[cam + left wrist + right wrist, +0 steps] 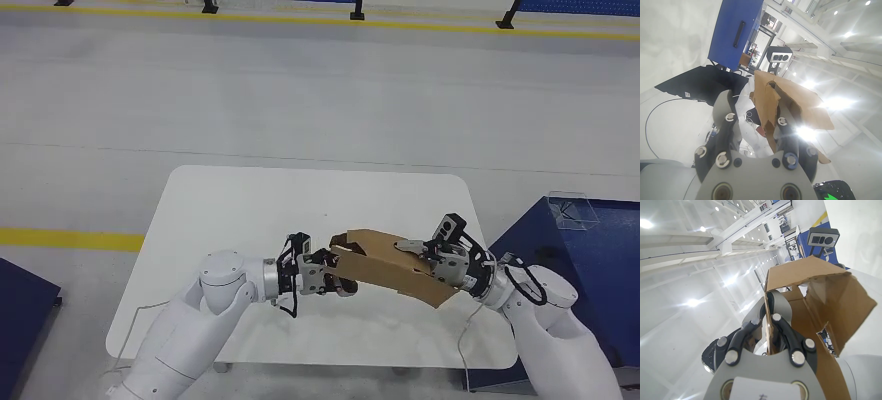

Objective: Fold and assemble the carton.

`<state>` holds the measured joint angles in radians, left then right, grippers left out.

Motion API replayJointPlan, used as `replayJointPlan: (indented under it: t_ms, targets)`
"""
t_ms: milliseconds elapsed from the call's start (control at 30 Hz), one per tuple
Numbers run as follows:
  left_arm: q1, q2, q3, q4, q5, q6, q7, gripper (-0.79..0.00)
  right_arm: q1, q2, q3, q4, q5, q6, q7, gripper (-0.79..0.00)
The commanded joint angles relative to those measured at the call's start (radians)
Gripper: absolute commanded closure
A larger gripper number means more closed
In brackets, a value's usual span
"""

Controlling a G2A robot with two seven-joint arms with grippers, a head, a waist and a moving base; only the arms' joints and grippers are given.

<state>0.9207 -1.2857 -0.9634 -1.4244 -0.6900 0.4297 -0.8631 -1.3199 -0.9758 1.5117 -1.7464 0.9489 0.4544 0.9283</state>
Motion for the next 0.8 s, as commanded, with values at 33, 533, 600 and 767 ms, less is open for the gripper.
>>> replayJointPlan:
  t_ms: [33, 533, 600, 767]
  targets:
    - [0.0, 0.0, 0.0, 0.0, 0.0, 0.0, 0.0, -0.785, 0.0, 0.0, 0.0, 0.0, 0.0, 0.0, 0.0, 0.0]
    - [0.0, 0.0, 0.0, 0.0, 0.0, 0.0, 0.0, -0.785, -0.01, 0.001, 0.016, -0.038, -0.071, -0.08, -0.054, 0.0]
    - [0.0, 0.0, 0.0, 0.0, 0.0, 0.0, 0.0, -0.785, -0.048, 0.004, 0.034, -0.076, -0.132, -0.141, -0.07, 0.0]
    - [0.008, 0.019, -0.034, 0.004, 0.097, -0.054, -0.034, -0.785, -0.139, 0.01, 0.096, -0.146, -0.24, -0.27, -0.092, 0.0]
